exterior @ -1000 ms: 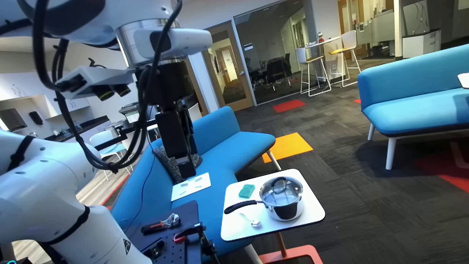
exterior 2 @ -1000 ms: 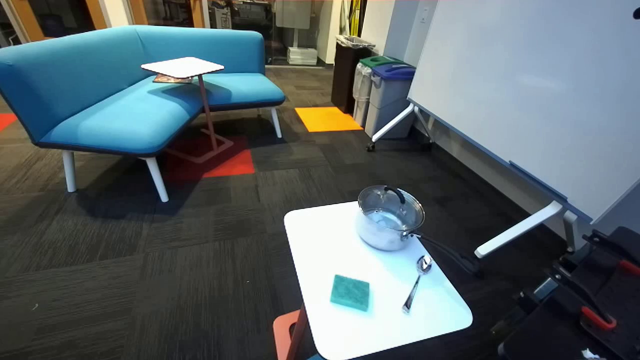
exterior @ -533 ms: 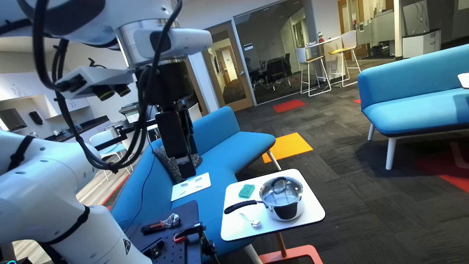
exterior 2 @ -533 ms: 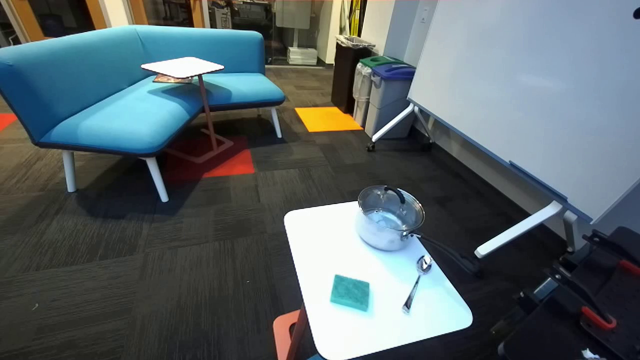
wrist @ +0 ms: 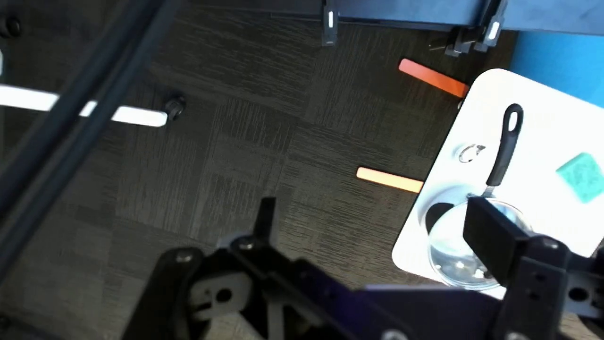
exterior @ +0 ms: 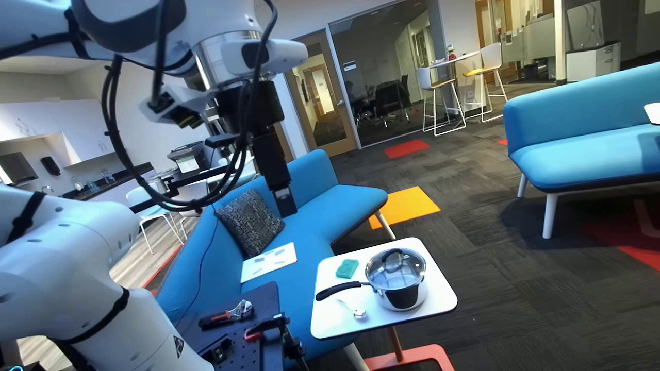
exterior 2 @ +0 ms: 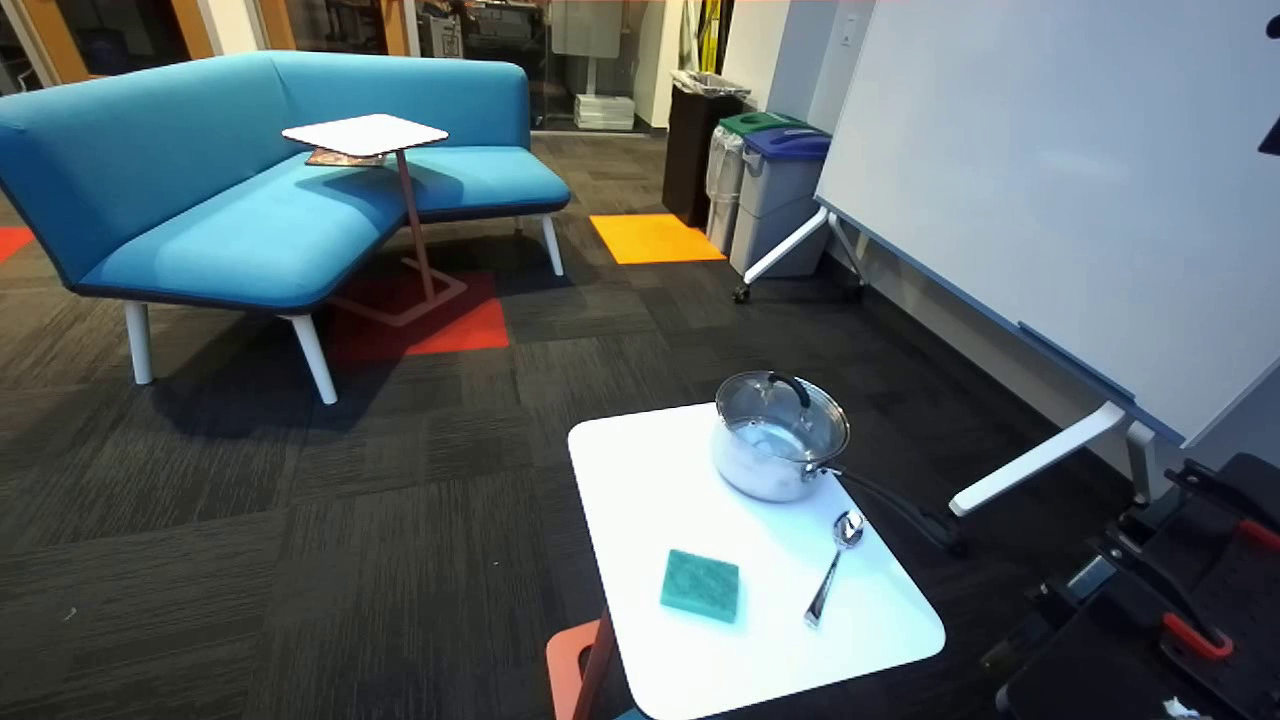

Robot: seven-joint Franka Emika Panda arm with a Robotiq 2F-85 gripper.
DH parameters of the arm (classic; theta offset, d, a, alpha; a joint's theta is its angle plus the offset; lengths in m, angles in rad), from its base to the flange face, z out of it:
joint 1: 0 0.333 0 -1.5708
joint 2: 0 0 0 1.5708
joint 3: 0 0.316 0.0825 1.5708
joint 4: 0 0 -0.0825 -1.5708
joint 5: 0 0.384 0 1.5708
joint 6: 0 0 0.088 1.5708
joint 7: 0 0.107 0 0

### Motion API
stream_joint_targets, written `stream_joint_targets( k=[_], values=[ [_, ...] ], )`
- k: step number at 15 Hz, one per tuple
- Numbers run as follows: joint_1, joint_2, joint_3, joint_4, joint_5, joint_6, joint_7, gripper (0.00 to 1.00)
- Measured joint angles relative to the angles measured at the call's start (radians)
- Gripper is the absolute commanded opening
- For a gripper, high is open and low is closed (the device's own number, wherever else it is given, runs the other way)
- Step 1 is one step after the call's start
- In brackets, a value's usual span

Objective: Use the sponge to scrub the table

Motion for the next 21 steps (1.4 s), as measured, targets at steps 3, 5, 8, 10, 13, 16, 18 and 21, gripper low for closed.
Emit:
stream_joint_targets(
  k=[3, 5, 8, 10, 13, 16, 18, 21],
  values=[
    [0.103, 0.008, 0.070, -0.013, 0.047, 0.058, -0.003, 1.00],
    [0.181, 0.017, 0.100, -0.022, 0.093, 0.094, -0.023, 1.00],
    [0.289, 0.045, 0.121, -0.027, 0.179, 0.118, -0.091, 1.00],
    [0.341, 0.066, 0.121, -0.027, 0.223, 0.115, -0.144, 1.00],
    [0.354, 0.079, 0.121, -0.027, 0.227, 0.111, -0.170, 1.00],
    [0.354, 0.079, 0.119, -0.027, 0.228, 0.111, -0.175, 1.00],
    [0.353, 0.079, 0.120, -0.027, 0.228, 0.111, -0.175, 1.00],
    [0.365, 0.090, 0.140, -0.032, 0.230, 0.171, -0.185, 1.00]
  ],
)
